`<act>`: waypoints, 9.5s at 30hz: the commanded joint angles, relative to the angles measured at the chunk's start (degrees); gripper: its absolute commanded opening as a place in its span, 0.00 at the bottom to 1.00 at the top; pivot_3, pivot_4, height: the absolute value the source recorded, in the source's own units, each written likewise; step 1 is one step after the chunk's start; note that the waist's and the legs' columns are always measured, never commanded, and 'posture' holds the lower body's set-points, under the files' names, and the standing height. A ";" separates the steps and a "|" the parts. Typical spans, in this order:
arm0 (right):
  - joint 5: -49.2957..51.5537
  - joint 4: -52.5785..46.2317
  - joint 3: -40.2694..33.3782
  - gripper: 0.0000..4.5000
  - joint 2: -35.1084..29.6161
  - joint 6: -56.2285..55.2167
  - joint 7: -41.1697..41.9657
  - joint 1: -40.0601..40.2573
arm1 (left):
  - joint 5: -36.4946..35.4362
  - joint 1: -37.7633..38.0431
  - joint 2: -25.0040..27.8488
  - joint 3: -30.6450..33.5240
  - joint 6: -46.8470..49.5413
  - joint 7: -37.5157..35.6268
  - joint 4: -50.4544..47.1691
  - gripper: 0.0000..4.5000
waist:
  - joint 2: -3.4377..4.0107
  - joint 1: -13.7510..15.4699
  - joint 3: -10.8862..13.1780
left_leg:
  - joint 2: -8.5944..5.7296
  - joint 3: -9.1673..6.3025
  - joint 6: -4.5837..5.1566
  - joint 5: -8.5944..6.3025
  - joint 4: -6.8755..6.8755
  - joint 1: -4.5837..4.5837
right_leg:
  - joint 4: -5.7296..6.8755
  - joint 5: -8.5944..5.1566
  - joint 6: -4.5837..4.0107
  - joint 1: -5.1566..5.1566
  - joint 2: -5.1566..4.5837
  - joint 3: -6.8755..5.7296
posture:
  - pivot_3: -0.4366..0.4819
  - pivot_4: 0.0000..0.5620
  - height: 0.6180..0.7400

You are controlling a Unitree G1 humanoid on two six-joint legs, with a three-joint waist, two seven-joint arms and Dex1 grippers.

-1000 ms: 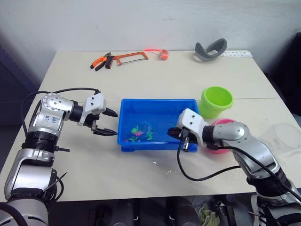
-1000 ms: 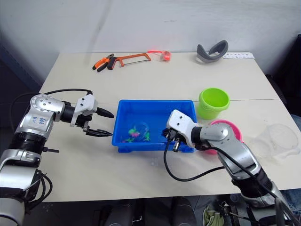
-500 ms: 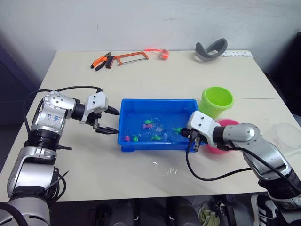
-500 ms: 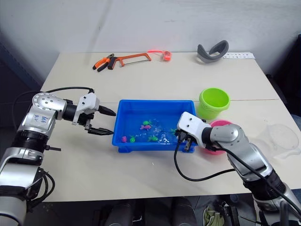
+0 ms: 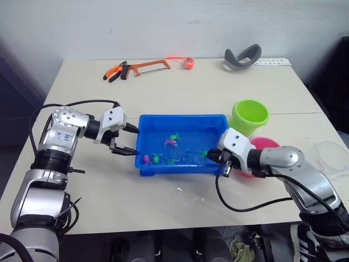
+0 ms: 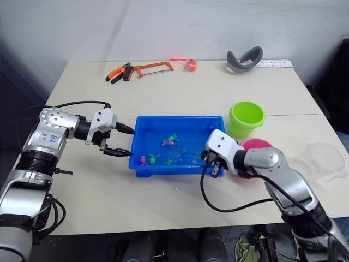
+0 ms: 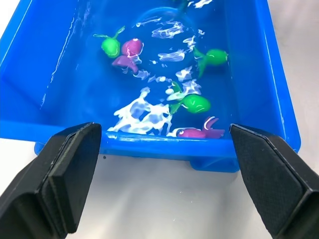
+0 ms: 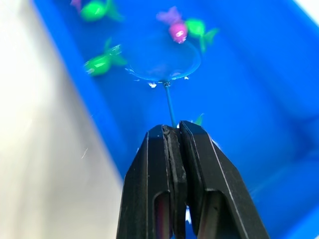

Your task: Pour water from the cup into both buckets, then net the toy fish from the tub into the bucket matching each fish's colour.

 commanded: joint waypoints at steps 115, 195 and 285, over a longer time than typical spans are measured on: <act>16.93 -14.05 -33.88 0.00 -17.94 -23.70 -0.16 26.96 | -5.98 2.62 -3.98 2.50 9.21 -1.30 -11.65 0.99 | -0.03 0.19 0.01 | 0.00 -0.22 0.07 -0.10 0.06 0.32 | -0.27 0.01 0.01 0.41 -0.06 -0.01 | 0.48 0.27 1.00; 1.87 -31.00 -74.71 0.00 -2.27 -12.41 5.66 63.34 | -14.60 -5.07 -21.75 -0.41 14.04 0.44 -12.24 0.99 | -0.09 1.72 0.05 | -0.08 -0.17 0.09 -0.05 0.02 0.17 | -0.29 0.05 0.06 0.30 -0.01 -0.02 | 0.48 0.27 1.00; 33.96 -5.04 -16.71 0.00 -7.86 17.91 -10.47 4.67 | -8.85 5.56 -4.49 2.50 16.45 4.30 -23.15 0.99 | -0.10 0.25 0.08 | -0.08 -0.44 0.02 0.01 0.10 0.04 | -0.13 -0.02 -0.06 0.33 -0.16 -0.29 | 0.48 0.27 1.00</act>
